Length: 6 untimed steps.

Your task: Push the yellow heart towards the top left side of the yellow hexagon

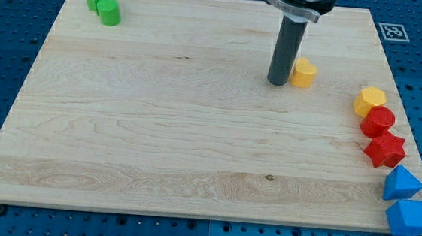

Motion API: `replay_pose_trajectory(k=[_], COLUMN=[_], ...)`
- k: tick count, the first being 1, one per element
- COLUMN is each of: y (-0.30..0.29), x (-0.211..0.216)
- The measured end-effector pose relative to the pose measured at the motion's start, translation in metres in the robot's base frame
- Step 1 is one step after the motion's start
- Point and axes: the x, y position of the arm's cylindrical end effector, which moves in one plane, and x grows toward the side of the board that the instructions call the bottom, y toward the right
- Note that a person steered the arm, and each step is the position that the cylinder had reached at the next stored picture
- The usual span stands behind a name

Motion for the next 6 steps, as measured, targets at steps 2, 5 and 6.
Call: replay_pose_trajectory(k=[2, 5, 6], y=[0.023, 0.051, 0.051], x=[-0.016, 0.025, 0.031])
